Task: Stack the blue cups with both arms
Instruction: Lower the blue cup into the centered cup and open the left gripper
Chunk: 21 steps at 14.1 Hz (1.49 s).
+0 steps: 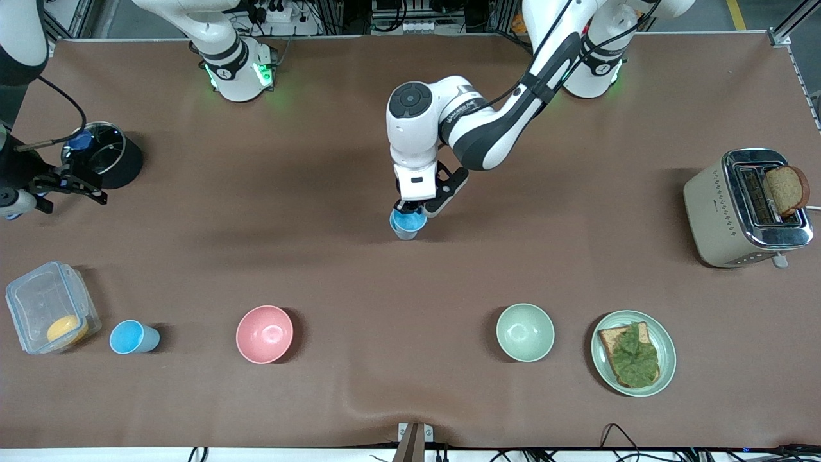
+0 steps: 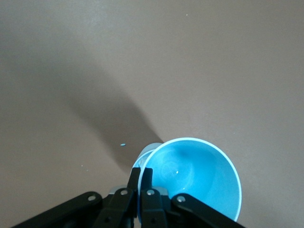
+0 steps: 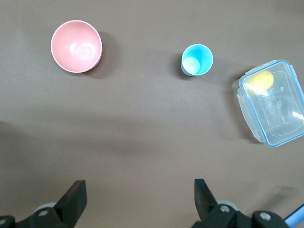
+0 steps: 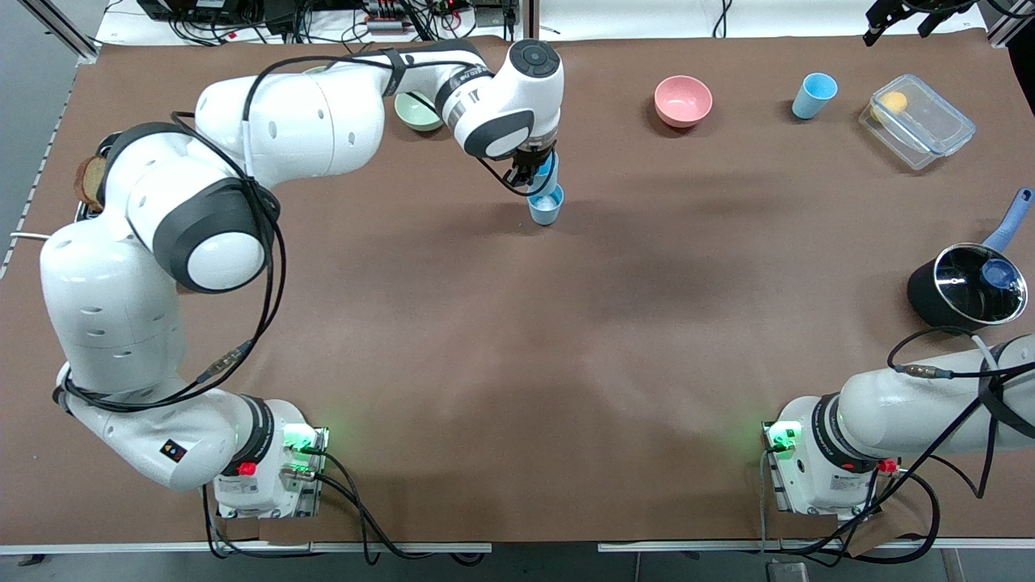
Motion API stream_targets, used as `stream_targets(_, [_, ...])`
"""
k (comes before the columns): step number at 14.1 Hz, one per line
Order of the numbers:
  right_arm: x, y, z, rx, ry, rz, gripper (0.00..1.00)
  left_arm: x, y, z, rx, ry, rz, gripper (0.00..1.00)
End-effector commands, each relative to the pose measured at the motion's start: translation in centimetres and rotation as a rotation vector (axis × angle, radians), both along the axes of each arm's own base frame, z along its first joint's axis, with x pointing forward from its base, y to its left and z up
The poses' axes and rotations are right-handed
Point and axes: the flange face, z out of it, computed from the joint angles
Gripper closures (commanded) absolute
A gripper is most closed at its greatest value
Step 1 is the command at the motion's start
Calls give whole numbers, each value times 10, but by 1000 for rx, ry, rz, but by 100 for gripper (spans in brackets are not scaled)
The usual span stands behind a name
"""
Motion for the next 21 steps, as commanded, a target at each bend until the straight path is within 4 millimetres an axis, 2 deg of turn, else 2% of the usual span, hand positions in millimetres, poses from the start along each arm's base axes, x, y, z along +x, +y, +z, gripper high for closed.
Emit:
stream_targets(1, [3,-7,3,18,15,-10,0,-12,-8,-1,24,1,29,100])
stream_targets(6, [-2,-3,2,24,57,-3,0,-15,-8,-4,45,13,42,100])
stream_targets(10, [-2,-2,1,25,64,-3,0,-17,-11,-28,70,27,24,100])
stream_targets(12, [-1,-1,2,26,59,-2,0,-19,-13,-25,68,26,16,100])
stream_targets(13, [-1,0,1,31,63,0,0,-18,-13,-22,65,22,18,92])
stream_targets(14, [-2,2,1,49,64,-2,0,-17,-12,-20,63,21,15,33])
stream_targets(15, [-2,4,3,55,59,-3,0,-17,-13,-19,62,21,10,0])
stream_targets(16, [-2,3,4,57,57,-8,0,-17,-14,-16,59,16,12,0])
stream_targets(18, [-2,3,4,65,62,-57,0,-11,-17,11,28,-19,14,0])
stream_targets(20, [-4,10,7,65,75,-85,0,-5,-12,36,28,-56,-13,0])
stream_targets(21, [-5,16,17,63,82,-97,0,2,-5,51,63,-73,-70,0])
